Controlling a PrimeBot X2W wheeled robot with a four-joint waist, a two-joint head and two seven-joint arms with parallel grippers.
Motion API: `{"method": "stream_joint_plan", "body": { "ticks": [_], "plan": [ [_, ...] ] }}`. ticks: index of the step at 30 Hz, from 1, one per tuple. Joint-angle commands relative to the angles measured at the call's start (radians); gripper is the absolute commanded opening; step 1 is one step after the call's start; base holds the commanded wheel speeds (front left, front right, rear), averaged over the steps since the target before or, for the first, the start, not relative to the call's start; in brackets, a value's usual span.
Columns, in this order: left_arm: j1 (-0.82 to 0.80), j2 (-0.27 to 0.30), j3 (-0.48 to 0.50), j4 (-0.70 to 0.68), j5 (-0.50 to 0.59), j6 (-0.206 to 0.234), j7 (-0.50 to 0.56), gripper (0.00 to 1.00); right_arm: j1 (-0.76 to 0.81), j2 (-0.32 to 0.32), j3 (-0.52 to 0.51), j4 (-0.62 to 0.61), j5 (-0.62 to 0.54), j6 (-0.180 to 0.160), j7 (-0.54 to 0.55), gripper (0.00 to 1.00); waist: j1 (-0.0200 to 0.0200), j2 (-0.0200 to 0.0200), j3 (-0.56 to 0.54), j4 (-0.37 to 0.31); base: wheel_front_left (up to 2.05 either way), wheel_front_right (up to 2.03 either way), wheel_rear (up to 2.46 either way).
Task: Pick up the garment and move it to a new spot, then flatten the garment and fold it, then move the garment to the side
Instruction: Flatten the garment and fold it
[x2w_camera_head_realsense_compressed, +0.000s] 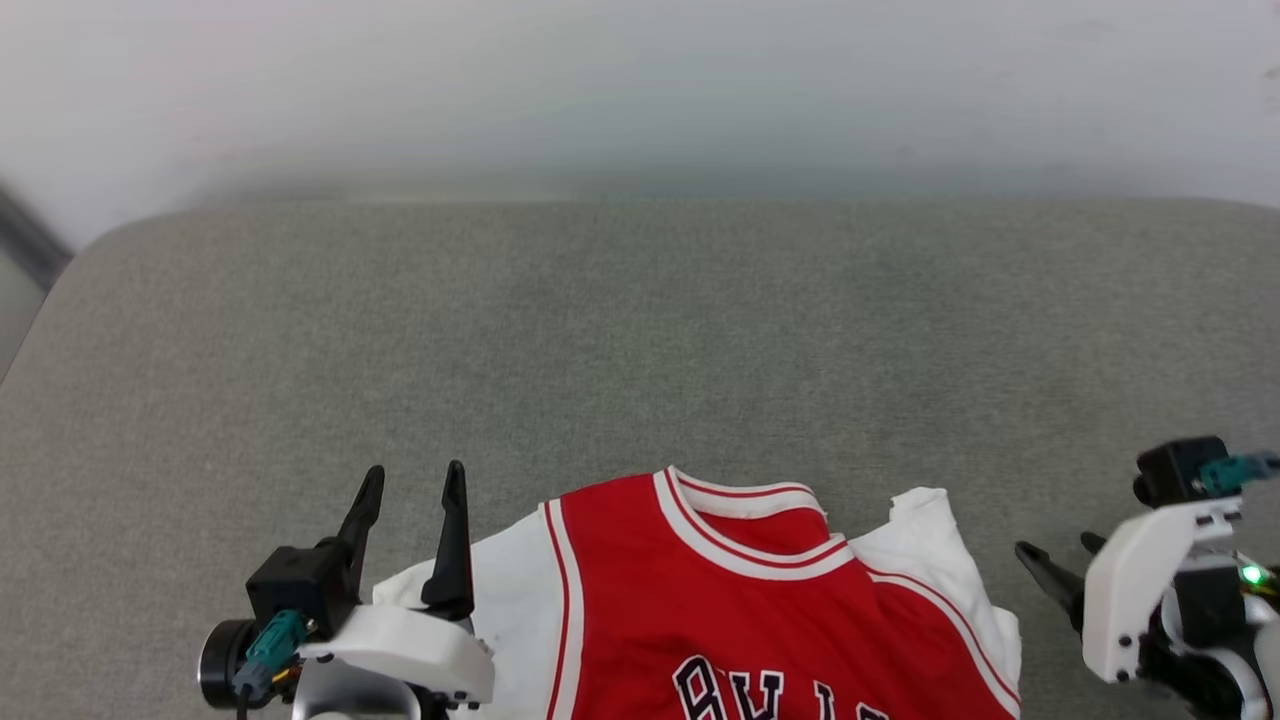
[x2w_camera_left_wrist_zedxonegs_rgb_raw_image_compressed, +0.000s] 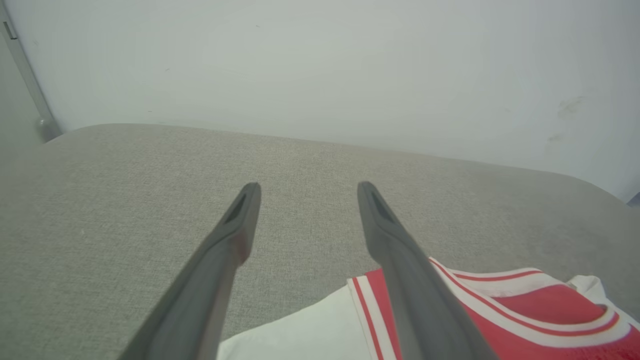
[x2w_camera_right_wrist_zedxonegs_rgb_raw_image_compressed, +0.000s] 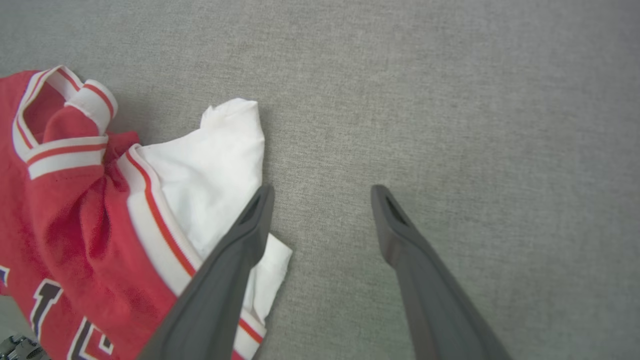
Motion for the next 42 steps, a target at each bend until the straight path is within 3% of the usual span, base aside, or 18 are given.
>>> {"method": "stream_joint_plan", "body": {
  "ticks": [1,11,19,20,21,22,31,35,42],
  "plan": [
    [-0.020,-0.006,-0.001,0.003,0.005,-0.004,-0.009,1.00,-0.034,-0.015,0.022,0.009,0.015,0.000,0.022,1.00,0.0000,0.0000,0.034,0.025,0.00,0.00,0.00],
    [-0.094,-0.046,-0.008,0.045,0.011,-0.026,-0.045,1.00,-0.261,-0.112,0.291,0.148,0.114,0.000,0.106,1.00,0.0000,0.0000,0.132,0.088,0.00,0.00,0.00],
    [-0.104,-0.061,-0.005,0.078,0.013,-0.033,-0.055,1.00,-0.263,-0.132,0.457,0.281,0.205,0.000,0.218,1.00,0.0000,0.0000,0.144,0.097,0.00,0.00,0.00],
    [-0.103,-0.062,-0.005,0.083,0.013,-0.032,-0.056,1.00,-0.260,-0.129,0.462,0.290,0.218,0.000,0.223,0.48,0.0000,0.0000,0.140,0.097,0.00,0.00,0.00],
    [-0.101,-0.062,-0.004,0.086,0.012,-0.033,-0.057,1.00,-0.263,-0.127,0.467,0.292,0.223,0.000,0.220,0.15,0.0000,0.0000,0.137,0.096,0.00,0.00,0.00],
    [-0.098,-0.062,-0.006,0.091,0.008,-0.036,-0.055,1.00,-0.269,-0.127,0.467,0.293,0.228,0.000,0.210,0.00,0.0000,0.0000,0.133,0.095,0.00,0.00,0.00],
    [-0.089,-0.008,0.003,0.094,-0.022,-0.051,0.025,1.00,-0.295,-0.124,0.337,0.286,0.230,-0.001,0.009,0.00,0.0000,0.0000,0.073,0.068,0.00,0.00,0.00],
    [-0.093,0.074,0.001,0.094,-0.083,-0.094,0.209,1.00,-0.256,-0.118,0.248,0.277,0.212,0.000,-0.064,0.00,0.0000,0.0000,0.035,0.037,0.00,0.00,0.00],
    [-0.128,0.211,-0.029,0.076,-0.178,-0.178,0.538,1.00,-0.196,-0.085,0.178,0.231,0.172,0.000,-0.057,0.00,0.0000,0.0000,0.026,-0.021,0.00,0.00,0.00]
  ]
}}
